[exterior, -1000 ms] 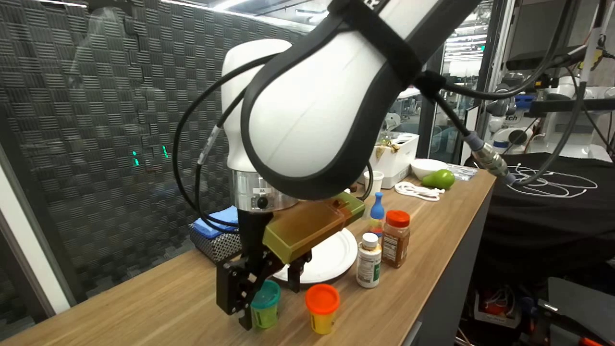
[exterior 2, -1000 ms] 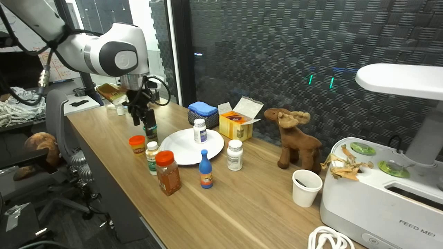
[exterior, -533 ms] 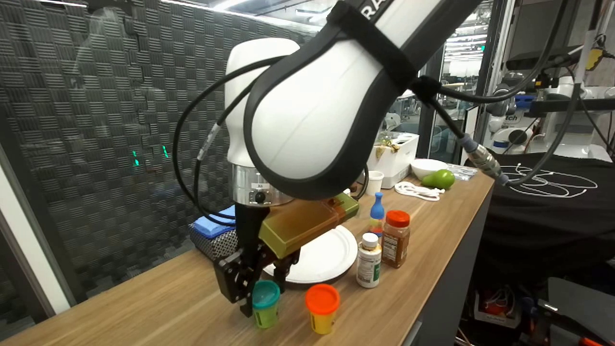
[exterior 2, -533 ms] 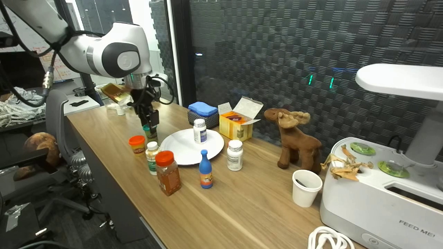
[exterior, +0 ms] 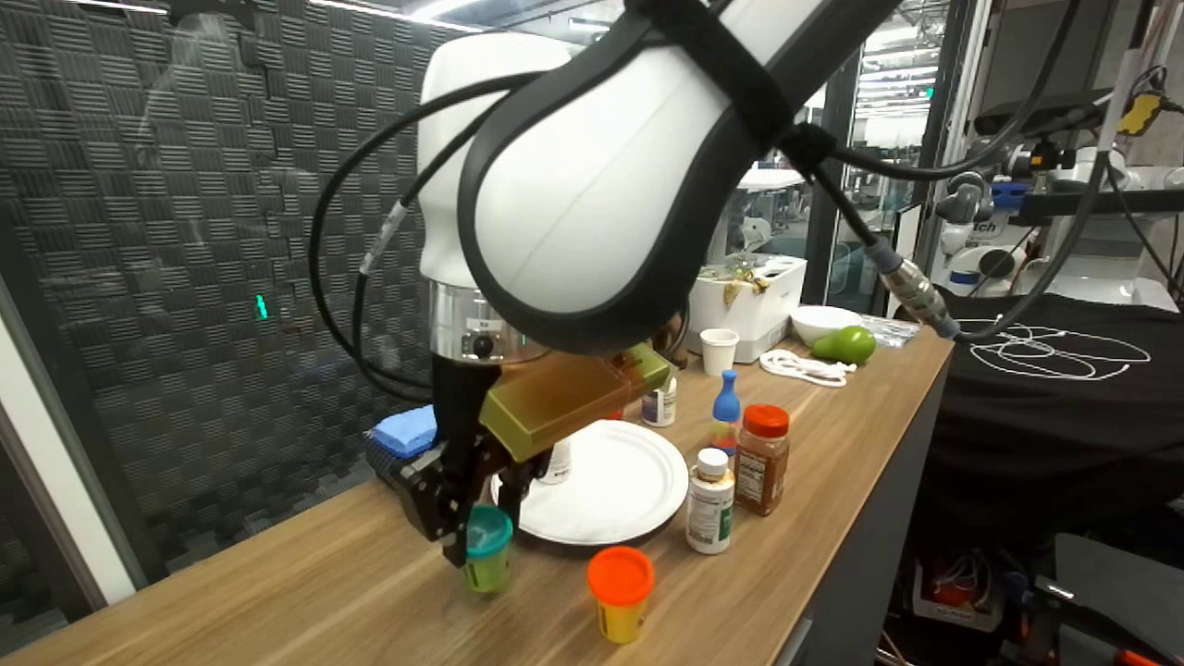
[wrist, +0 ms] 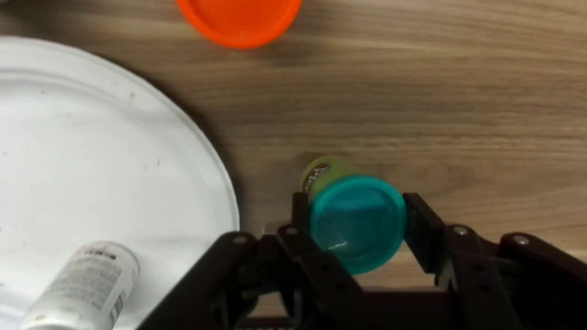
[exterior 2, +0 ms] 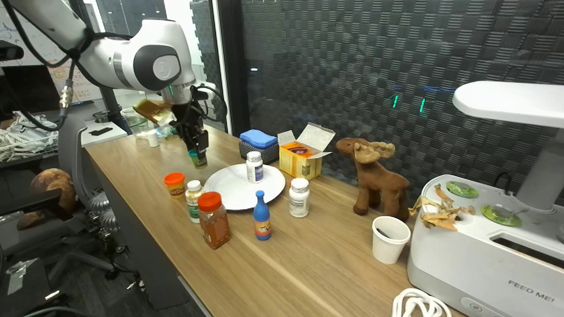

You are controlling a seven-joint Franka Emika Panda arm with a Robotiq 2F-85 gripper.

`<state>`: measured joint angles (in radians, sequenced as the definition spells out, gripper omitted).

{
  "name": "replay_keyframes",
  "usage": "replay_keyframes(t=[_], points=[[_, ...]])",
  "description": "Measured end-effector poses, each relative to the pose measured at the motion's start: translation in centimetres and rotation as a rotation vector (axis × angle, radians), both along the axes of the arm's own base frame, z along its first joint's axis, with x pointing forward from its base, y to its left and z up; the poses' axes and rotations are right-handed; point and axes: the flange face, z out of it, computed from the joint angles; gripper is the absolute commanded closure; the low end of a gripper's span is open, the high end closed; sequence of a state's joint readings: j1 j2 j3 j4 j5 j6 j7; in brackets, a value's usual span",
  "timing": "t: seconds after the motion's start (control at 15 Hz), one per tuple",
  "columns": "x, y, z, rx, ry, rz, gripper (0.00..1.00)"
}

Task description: Put all the containers and the orange plushie that are around the white plate on the white plate

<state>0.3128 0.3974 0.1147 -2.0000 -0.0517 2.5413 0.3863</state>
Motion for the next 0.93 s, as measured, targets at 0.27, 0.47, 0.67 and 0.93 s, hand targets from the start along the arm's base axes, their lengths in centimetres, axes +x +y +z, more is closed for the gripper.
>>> replay_keyframes(t=[0.27,0.47,0.67,0.93], points=[[2.4,-1.7,3.2,-0.028,-0.081,-0.004,0.72],[3.6,-3.8,3.7,-0.049,-0.098,-0.031,0.72],[4.2,-5.9,3.3,-0.064,-0.086,-0.063,0.72],[4.7,-8.0,2.8,-0.068,-0.075,-0.1,0.72]])
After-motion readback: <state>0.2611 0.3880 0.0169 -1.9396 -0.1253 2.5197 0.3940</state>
